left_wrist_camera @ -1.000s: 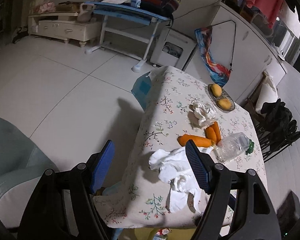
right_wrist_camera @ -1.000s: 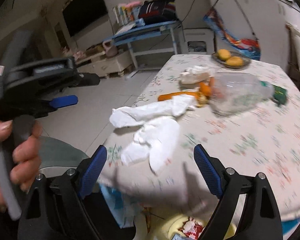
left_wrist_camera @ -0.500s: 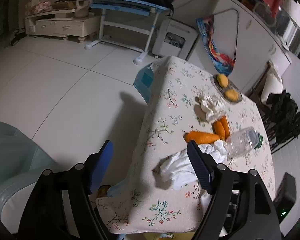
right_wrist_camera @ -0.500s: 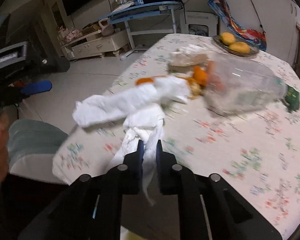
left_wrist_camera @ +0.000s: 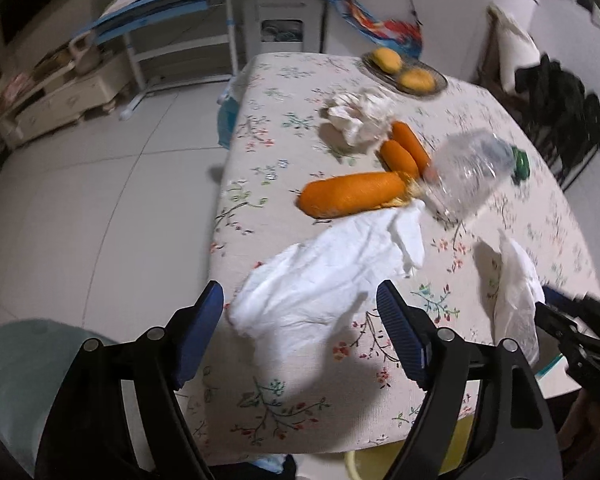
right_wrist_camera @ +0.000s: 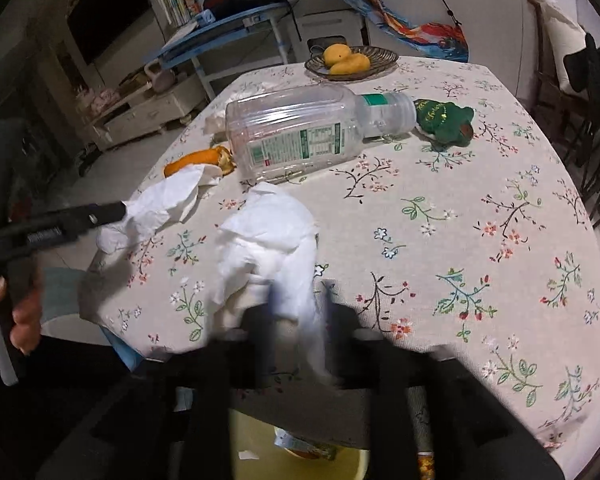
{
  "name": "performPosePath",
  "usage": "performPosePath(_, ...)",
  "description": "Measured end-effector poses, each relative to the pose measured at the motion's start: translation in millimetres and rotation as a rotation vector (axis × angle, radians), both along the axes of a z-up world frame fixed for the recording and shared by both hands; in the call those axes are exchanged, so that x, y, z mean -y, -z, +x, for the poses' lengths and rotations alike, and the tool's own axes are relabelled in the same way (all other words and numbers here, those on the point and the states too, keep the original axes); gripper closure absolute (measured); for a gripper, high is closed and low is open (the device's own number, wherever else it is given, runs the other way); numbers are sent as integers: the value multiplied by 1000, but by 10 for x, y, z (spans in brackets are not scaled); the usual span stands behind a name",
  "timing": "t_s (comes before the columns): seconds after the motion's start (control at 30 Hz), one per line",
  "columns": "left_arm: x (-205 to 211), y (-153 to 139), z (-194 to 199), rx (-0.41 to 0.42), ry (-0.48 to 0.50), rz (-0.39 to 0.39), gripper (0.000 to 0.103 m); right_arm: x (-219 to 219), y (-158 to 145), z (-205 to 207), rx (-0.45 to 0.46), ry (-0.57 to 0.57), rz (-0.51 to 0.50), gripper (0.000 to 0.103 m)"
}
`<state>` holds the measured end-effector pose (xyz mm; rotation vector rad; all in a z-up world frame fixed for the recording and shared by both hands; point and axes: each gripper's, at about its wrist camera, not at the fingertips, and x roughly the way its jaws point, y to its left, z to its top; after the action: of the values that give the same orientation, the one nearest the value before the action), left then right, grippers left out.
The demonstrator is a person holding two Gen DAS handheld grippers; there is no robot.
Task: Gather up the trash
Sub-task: 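Grasp the white tissues on the table with the right tool, then grasp the long orange peel with the left tool while the right tool holds the tissues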
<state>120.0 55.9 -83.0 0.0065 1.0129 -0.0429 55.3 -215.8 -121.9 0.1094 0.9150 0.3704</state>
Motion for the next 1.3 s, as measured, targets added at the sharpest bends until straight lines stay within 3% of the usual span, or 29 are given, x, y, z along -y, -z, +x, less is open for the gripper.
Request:
performPosePath(0.23, 79, -16, 33, 17, 43, 16, 25, -76, -107, -14, 76, -21, 33, 33)
performPosePath(0.3, 105, -25, 41, 24, 54, 53, 24, -58, -106, 7, 86, -20, 51, 32)
performPosePath(0.57, -58, -95, 272, 38, -7, -1, 24, -217, -4, 113, 71, -37, 75, 29)
performPosePath(0.7, -38, -109, 399, 64, -5, 34, 24, -329, 65, 151, 60, -52, 44, 29)
performPosePath(0.83, 74, -99, 590, 80, 47, 68, 24, -305, 103, 171, 47, -53, 47, 28)
performPosePath(0.93, 266, -72, 734, 89, 145, 102, 24, -281, 103, 168, 48, -58, 49, 28)
performPosePath(1.0, 375, -40, 784, 86, 197, 135, 27, -281, 108, 161, 49, -60, 47, 28)
performPosePath(1.1, 519, 58, 834, 39, 282, 165, 44, -266, 110, 161, 53, -64, 55, 28)
performPosePath(1.17, 587, 122, 848, 4, 323, 180, 65, -269, 110, 172, 57, -62, 53, 29)
performPosePath(1.3, 582, 115, 881, 2, 296, 190, 74, -271, 106, 200, 56, -58, 53, 30)
